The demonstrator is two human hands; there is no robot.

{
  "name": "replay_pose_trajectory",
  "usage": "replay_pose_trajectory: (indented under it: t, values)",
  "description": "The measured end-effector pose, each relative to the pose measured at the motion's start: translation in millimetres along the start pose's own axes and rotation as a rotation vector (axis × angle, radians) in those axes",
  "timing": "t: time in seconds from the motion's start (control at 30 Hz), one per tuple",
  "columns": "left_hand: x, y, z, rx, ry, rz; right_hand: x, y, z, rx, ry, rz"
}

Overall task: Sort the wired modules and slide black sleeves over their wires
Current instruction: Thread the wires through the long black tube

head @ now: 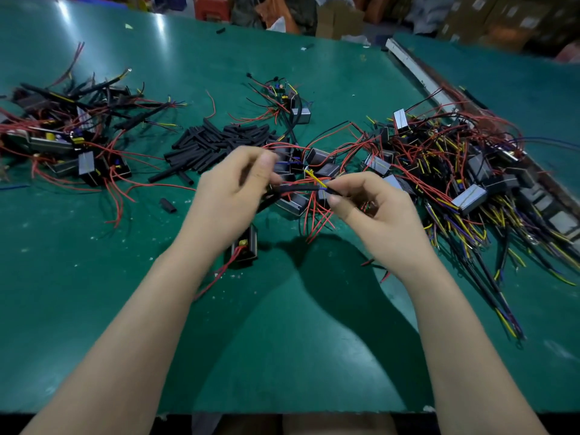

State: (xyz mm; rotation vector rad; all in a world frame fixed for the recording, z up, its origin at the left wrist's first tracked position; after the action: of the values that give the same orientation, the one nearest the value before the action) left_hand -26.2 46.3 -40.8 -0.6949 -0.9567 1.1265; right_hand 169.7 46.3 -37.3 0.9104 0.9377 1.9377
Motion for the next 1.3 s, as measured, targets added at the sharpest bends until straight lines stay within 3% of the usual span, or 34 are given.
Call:
replay_pose_trajectory:
  t: [0.07,0.13,0.23,0.57,0.83,1.13,1.3]
  values:
    - [1.7,4.2,7.4,-0.016,0.068,0.146,-1.0,1.2,3.9,-0.008,0.005,0.026]
    - [-0.6,6.2,7.2,0.018,0.236,0.245,-2.2,1.8,4.6,-0.001,0.029,0.051]
    - [-6.5,1.0,5.9,-0.017,0.356,0.245,-3.2,3.2,5.5,0.026,0.062,0.081]
    - [-7.4,-6.2,3.5,-0.303,0.39,0.155,-2.6,2.5,6.4,0.11,-0.043,0.01]
    - [-6.0,-4.3,7.3,-0.322,0.385,0.109,-4.2,4.2,7.0,0.016,0.021,0.035]
    - [-5.3,-4.7,3.9,0.049,0.444,0.009,-3.4,5.1,2.2,-0.223,0.096,0.084]
    - [-5.2,-6.0,1.9,0.191,0.375,-0.012,-2.0,-0.5,-5.9,-0.355,0.069,0.1]
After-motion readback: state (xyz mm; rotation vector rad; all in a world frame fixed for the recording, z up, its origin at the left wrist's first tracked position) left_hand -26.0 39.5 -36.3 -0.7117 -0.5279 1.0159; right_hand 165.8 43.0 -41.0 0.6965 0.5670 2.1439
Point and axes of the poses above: each hand's wrist, its own x-axis towards the middle knuckle, its own z-axis out of the back of the hand, y = z × x, the point moved 2 cm from there along x, towards the middle knuckle, and after that the axes turned 14 degrees about y, right-handed, at the moved point
